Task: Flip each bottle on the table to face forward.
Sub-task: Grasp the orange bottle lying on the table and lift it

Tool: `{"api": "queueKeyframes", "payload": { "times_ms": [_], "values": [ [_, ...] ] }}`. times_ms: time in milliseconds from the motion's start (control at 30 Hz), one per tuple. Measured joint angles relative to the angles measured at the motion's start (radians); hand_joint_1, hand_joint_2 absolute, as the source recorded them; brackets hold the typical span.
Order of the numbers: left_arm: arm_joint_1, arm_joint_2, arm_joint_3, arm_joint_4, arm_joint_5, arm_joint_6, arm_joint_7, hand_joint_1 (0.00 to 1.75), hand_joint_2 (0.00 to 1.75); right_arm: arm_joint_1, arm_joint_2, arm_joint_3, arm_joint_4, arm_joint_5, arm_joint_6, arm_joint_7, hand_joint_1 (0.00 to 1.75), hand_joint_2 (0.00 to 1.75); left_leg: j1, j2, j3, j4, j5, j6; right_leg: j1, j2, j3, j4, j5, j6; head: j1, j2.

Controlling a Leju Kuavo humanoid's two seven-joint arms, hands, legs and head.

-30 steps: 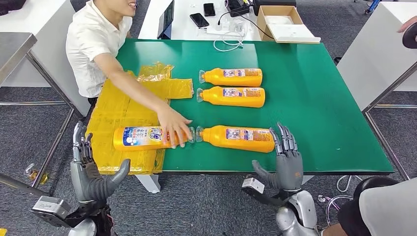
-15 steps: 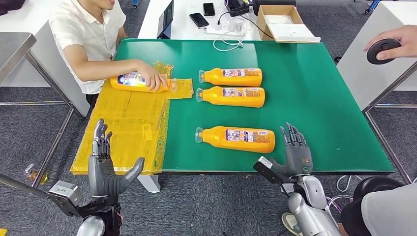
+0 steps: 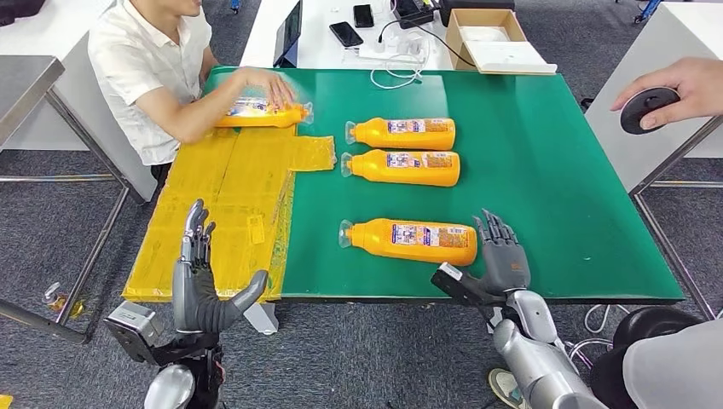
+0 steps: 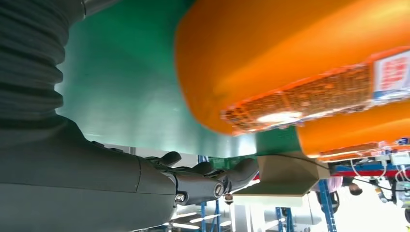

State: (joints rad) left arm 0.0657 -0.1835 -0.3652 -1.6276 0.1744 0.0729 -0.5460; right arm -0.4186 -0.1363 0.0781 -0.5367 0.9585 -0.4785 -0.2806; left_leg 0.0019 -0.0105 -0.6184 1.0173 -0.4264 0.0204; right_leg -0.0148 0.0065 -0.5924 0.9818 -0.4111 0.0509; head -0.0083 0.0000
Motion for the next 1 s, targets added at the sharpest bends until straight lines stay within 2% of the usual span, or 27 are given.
{"api": "queueKeyframes", "payload": {
  "times_ms": [233, 700, 1000],
  "values": [
    [-0.002, 0.000, -0.012, 0.006, 0.015, -0.013, 0.003, 0.00, 1.75, -0.031, 0.035, 0.025, 0.033, 0.016, 0.023, -0.036, 0.00, 1.75, 0.000, 0.000, 0.000, 0.000, 0.000, 0.000, 0.000, 0.000, 0.000, 0.000, 0.000, 0.000, 0.000, 0.000],
    [-0.021, 0.006, -0.040, 0.007, 0.074, -0.091, 0.030, 0.00, 1.75, -0.088, 0.059, 0.068, 0.078, 0.025, 0.101, 0.013, 0.00, 1.75, 0.000, 0.000, 0.000, 0.000, 0.000, 0.000, 0.000, 0.000, 0.000, 0.000, 0.000, 0.000, 0.000, 0.000],
    [-0.047, 0.009, -0.056, 0.015, 0.116, -0.142, 0.056, 0.00, 1.75, -0.151, 0.068, 0.071, 0.134, 0.029, 0.229, 0.148, 0.00, 1.75, 0.000, 0.001, 0.002, 0.000, 0.000, 0.001, 0.000, 0.000, 0.002, 0.000, 0.000, 0.000, 0.000, 0.000]
  ]
}}
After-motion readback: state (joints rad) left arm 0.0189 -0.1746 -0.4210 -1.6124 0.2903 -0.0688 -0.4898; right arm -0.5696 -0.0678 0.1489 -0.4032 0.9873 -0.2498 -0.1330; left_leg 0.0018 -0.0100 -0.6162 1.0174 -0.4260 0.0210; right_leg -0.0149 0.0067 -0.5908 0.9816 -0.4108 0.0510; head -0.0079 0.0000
